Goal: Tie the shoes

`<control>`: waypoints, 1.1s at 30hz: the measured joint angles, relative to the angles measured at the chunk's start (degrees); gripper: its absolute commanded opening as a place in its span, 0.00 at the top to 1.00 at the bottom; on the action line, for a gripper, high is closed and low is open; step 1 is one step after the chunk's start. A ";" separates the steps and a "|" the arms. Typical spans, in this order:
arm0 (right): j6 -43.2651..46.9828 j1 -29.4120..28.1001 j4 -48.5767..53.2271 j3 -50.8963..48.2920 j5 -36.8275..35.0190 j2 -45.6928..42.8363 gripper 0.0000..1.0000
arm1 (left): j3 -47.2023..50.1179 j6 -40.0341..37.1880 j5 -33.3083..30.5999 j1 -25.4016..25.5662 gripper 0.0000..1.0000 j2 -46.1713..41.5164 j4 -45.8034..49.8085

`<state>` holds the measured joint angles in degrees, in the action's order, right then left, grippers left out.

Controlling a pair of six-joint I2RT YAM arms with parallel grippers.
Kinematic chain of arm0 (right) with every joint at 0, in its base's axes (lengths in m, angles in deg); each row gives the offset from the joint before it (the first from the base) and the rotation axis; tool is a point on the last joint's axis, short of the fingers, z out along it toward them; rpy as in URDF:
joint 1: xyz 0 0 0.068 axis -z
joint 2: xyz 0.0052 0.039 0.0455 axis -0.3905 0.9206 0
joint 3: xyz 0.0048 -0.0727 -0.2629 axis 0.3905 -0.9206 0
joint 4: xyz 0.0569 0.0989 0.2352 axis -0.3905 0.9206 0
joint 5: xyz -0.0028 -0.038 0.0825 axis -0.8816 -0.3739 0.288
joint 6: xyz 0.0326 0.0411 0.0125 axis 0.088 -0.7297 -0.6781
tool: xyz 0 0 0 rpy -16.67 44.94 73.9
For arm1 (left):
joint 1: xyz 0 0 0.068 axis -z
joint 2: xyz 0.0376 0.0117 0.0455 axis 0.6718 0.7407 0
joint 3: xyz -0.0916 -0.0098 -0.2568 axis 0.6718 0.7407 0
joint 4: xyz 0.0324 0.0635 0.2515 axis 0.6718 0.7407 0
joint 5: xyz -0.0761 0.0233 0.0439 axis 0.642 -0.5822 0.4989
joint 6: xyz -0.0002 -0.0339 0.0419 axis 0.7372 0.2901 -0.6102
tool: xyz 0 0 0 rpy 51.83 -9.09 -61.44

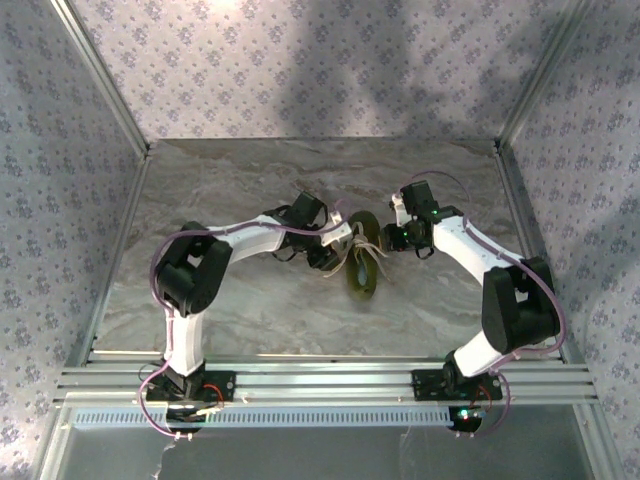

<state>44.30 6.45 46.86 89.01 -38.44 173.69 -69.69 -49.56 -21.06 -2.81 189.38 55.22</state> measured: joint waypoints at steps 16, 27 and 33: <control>0.00 0.28 0.48 -0.85 0.00 -3.23 0.54 | 4.46 -1.51 -7.50 -0.13 1.00 -6.84 -2.29; 0.00 0.44 0.50 -1.42 0.00 -5.05 0.54 | 12.24 -0.79 -16.48 -0.11 0.90 -14.49 -1.92; -0.33 0.44 0.33 -1.42 1.42 -5.05 0.54 | 13.44 -0.79 -18.23 0.13 0.52 -15.13 -1.64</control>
<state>43.97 6.89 47.19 87.59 -37.02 168.65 -56.25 -50.35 -39.29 -2.68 174.26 53.58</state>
